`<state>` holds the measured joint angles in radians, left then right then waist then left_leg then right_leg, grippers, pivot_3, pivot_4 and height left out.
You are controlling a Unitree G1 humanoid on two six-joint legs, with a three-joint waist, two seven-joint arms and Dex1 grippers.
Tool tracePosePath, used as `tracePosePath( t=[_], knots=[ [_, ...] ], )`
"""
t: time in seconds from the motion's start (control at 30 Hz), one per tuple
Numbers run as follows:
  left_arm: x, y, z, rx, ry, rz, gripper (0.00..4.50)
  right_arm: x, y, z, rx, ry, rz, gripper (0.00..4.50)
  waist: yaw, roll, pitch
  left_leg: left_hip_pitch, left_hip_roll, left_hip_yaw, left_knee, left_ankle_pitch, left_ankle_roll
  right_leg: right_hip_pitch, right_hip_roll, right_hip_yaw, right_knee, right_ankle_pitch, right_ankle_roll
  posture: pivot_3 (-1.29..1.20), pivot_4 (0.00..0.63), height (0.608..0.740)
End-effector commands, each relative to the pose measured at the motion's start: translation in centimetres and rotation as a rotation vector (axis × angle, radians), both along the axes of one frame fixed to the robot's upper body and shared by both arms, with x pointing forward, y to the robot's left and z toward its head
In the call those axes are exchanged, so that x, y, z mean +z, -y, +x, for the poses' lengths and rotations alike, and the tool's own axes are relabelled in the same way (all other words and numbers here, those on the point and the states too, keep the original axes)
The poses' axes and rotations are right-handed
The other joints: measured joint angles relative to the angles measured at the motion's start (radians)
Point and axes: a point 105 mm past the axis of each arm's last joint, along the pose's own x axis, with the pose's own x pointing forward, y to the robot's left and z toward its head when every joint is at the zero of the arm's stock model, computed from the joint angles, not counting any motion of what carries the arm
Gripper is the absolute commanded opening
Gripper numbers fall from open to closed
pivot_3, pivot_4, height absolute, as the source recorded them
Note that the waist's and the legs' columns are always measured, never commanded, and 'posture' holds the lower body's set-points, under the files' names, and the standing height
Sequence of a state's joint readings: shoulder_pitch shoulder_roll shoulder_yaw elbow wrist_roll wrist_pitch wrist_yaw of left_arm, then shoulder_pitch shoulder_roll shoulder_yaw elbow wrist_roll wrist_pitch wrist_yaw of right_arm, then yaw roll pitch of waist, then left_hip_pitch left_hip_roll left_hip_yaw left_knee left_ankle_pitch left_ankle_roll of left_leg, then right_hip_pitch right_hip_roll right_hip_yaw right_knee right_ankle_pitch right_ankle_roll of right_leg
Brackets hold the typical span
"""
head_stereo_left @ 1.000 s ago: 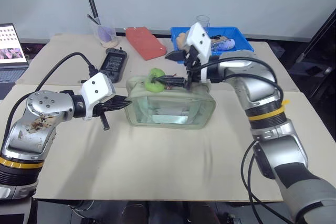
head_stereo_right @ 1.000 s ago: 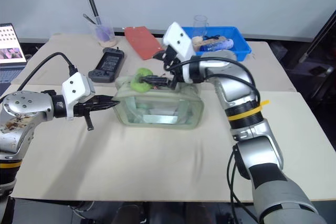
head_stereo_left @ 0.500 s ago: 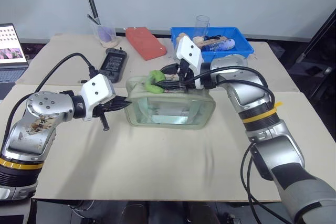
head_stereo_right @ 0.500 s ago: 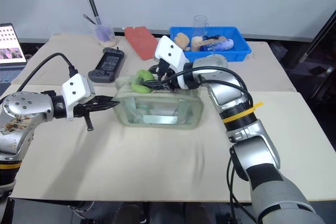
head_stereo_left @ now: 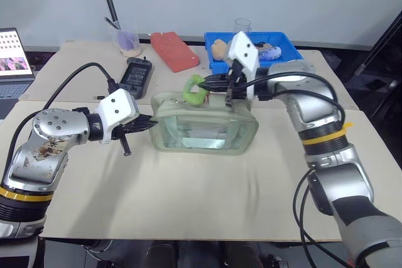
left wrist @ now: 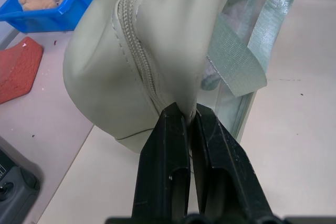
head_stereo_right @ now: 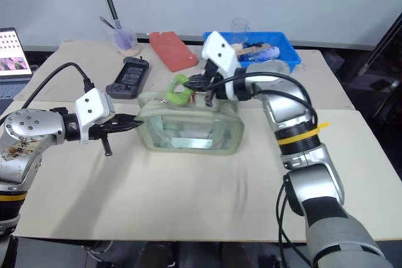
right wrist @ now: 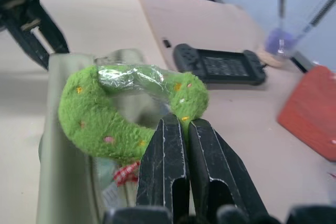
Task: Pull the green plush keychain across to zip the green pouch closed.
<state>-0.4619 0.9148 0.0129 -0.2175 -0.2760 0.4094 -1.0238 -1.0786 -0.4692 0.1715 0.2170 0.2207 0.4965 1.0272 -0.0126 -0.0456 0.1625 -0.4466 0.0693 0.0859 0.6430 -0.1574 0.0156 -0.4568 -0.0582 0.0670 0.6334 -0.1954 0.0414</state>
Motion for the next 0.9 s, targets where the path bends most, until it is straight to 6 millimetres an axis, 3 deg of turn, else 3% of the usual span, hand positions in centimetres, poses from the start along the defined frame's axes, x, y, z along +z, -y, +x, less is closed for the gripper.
tracePosePath(
  t=[0.03,0.23,0.4,0.53,0.7,0.8,0.9],
  knots=[
    [-0.4,-0.1,0.0,-0.002,-0.008,0.02,0.0,1.9,2.9,-0.2,-0.078,0.045,0.04,0.03,0.001,0.0,0.0,0.0,0.0,0.0,0.0,0.0,0.0,0.0,0.0,0.0,0.0,0.0,0.0,0.0,0.15,0.74],
    [-0.4,-0.7,0.3,0.012,-0.008,0.025,0.0,1.8,8.6,0.0,-0.276,0.055,0.017,0.03,0.002,0.0,0.0,0.0,0.0,0.0,0.0,0.0,0.0,0.0,-0.001,0.0,-0.001,-0.003,-0.005,0.0,0.15,0.74],
    [-0.5,-0.7,0.6,0.012,-0.008,0.023,0.0,0.1,14.8,-0.2,-0.488,0.025,-0.018,0.03,0.0,0.0,0.0,0.0,0.0,0.001,0.0,0.0,0.0,0.0,-0.001,0.0,-0.001,-0.003,-0.005,0.0,0.15,0.74],
    [-0.7,-0.7,0.9,0.01,-0.01,0.022,0.0,-2.8,17.3,-0.4,-0.579,-0.034,-0.032,0.03,-0.001,0.0,0.0,0.001,0.0,0.0,0.0,0.0,0.0,0.001,-0.001,0.0,-0.001,-0.003,-0.005,0.0,0.15,0.74],
    [-0.8,-0.3,1.3,-0.004,-0.008,0.018,0.0,-8.2,17.0,-0.5,-0.62,-0.154,0.002,0.03,-0.001,0.0,0.0,0.001,-0.001,0.0,0.0,0.0,0.0,0.002,-0.001,0.0,-0.001,-0.003,-0.004,0.0,0.15,0.74],
    [-0.9,-0.3,1.5,-0.006,-0.008,0.017,0.0,-12.2,14.9,-1.1,-0.588,-0.24,-0.005,0.03,-0.001,0.0,0.0,0.001,-0.001,0.0,0.0,0.0,0.0,0.002,-0.001,0.0,-0.001,-0.003,-0.004,0.0,0.15,0.74],
    [-0.9,-0.3,1.4,-0.006,-0.009,0.017,0.0,-13.9,13.4,-1.4,-0.574,-0.279,0.014,0.03,-0.001,0.0,-0.001,0.001,-0.001,0.0,0.0,0.0,0.0,0.002,0.0,0.0,-0.001,-0.003,-0.004,0.0,0.15,0.74]
  ],
)
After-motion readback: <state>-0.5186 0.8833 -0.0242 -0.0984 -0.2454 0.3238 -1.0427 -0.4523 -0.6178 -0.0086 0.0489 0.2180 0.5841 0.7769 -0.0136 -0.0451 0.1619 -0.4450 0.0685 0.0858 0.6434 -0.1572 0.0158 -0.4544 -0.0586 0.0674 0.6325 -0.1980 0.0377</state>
